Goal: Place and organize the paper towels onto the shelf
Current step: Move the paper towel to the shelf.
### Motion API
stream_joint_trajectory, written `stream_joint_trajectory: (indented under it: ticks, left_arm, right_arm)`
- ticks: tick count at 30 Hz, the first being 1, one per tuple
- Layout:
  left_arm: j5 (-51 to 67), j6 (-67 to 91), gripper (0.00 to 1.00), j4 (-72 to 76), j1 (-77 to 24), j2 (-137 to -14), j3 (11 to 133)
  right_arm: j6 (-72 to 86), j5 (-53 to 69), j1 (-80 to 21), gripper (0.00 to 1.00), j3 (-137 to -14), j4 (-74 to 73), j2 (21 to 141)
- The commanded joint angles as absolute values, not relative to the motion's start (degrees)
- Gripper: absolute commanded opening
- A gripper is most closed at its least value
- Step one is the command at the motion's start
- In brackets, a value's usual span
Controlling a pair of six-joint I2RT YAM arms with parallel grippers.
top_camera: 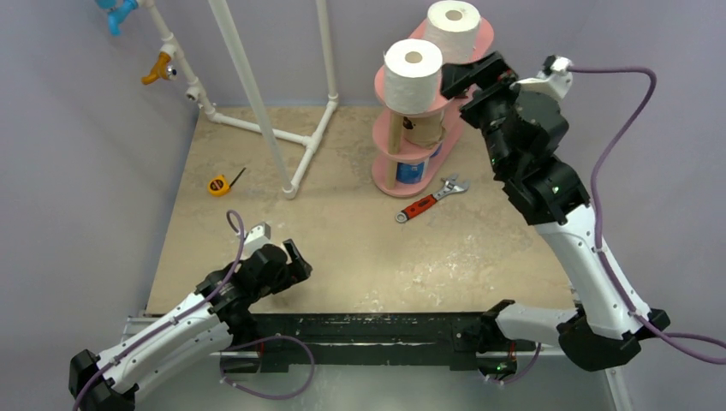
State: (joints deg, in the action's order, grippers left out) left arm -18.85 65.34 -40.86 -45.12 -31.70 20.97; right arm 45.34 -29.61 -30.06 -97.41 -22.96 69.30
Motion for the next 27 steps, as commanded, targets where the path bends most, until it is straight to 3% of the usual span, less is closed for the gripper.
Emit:
stream_joint_trajectory:
  ticks: [1, 4, 8, 11, 13, 19, 27]
  left_arm:
    - [-19.8, 64.3, 0.92, -39.2, -44.9, -32.0, 23.5]
    - [-19.9, 64.3, 0.92, -39.3, -44.9, -32.4, 23.7]
    - [-20.1, 64.4, 0.92, -39.2, -44.9, -33.2, 24.1]
    - [-20.1, 64.4, 0.92, -39.3, -44.9, -33.5, 24.5]
    - [-20.1, 64.6, 0.92, -39.1, -45.0, -33.6, 24.4]
    - [-19.6, 64.6, 0.91, -37.8, -44.9, -34.8, 24.0]
    - [-20.6, 64.6, 0.91, -37.5, -45.0, -36.3, 24.9]
  right_arm:
    - [23.9, -36.9, -40.0, 0.99, -89.6, -11.9, 65.9]
    - [19.3, -45.9, -43.7, 0.99, -86.1, -9.9, 64.8]
    - [19.7, -45.7, -43.8, 0.99, -78.4, -7.3, 60.5]
    - [21.4, -41.7, -43.6, 0.99, -65.6, 4.2, 52.9]
    - [14.3, -38.9, -43.7, 0.99, -57.8, 15.8, 48.1]
    - [13.5, -38.9, -43.8, 0.99, -63.9, 7.0, 55.3]
    - [6.4, -41.7, -45.5, 0.99, -56.7, 25.4, 59.6]
